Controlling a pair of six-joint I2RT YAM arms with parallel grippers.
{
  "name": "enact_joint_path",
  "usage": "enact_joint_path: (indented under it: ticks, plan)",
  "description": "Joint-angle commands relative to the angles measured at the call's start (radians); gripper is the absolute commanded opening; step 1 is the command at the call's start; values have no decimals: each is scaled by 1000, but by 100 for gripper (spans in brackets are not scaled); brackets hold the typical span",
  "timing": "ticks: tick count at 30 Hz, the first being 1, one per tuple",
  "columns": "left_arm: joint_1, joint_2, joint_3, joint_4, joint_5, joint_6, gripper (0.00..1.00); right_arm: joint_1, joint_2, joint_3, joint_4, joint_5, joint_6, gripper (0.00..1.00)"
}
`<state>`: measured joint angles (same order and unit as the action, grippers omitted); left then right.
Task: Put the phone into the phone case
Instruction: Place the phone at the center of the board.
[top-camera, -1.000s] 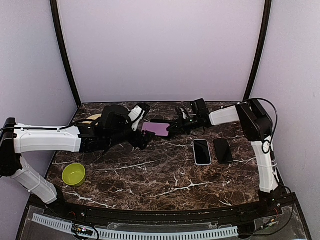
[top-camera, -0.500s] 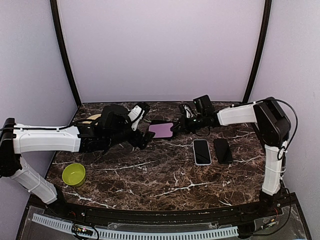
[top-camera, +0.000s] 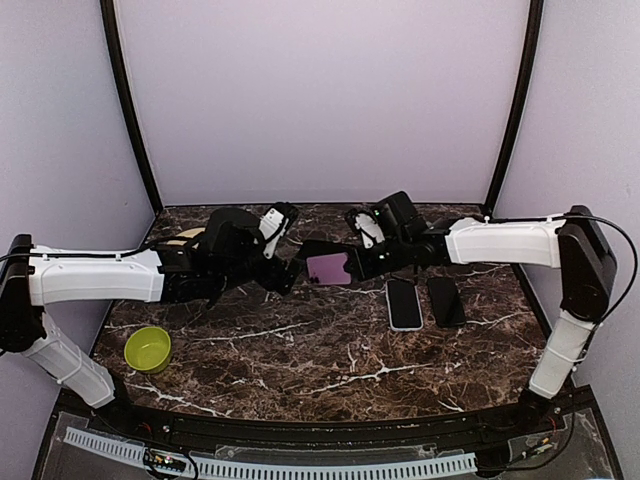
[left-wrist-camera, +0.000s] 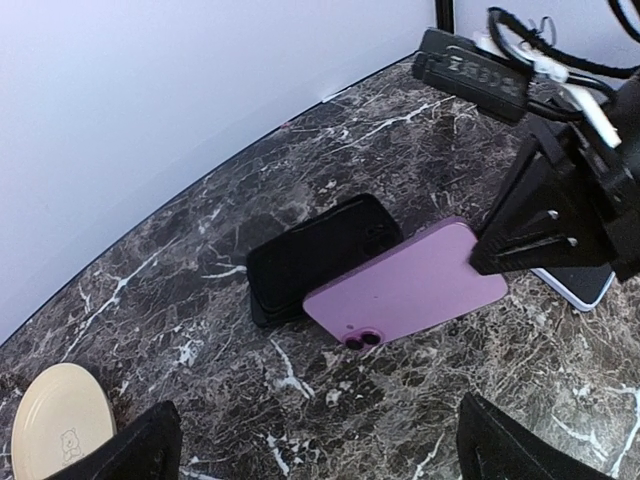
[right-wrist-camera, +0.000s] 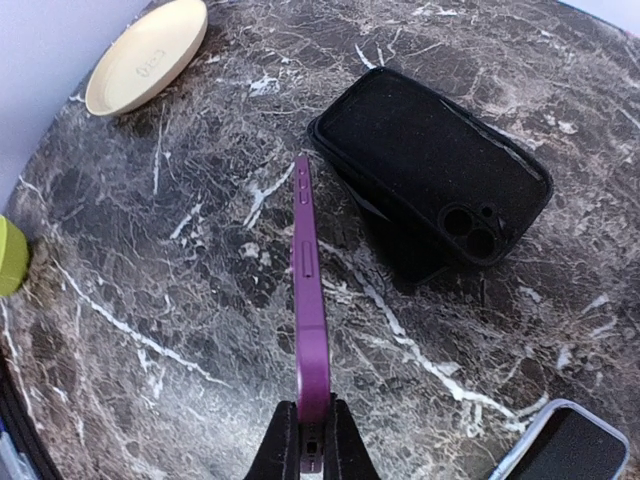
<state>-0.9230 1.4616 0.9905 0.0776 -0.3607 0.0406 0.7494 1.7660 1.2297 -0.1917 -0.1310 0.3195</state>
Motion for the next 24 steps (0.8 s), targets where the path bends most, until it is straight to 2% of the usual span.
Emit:
enact_joint_path:
  ticks: [1,8,13,19,24]
  plan:
    - [12,-26,-8,20,-78,-34,97,70,-83,1,-16,292,-164,0]
    - [102,-12,-4,-24,-48,-219,95,229,-34,-7,28,583,-403,0]
    - [127,-14,-14,-19,-58,-237,95,355,61,27,57,817,-561,0]
    - [129,-15,-12,-19,-74,-226,95,472,162,34,121,966,-719,0]
    - [141,-24,-13,-18,-85,-217,95,547,271,55,163,1030,-816,0]
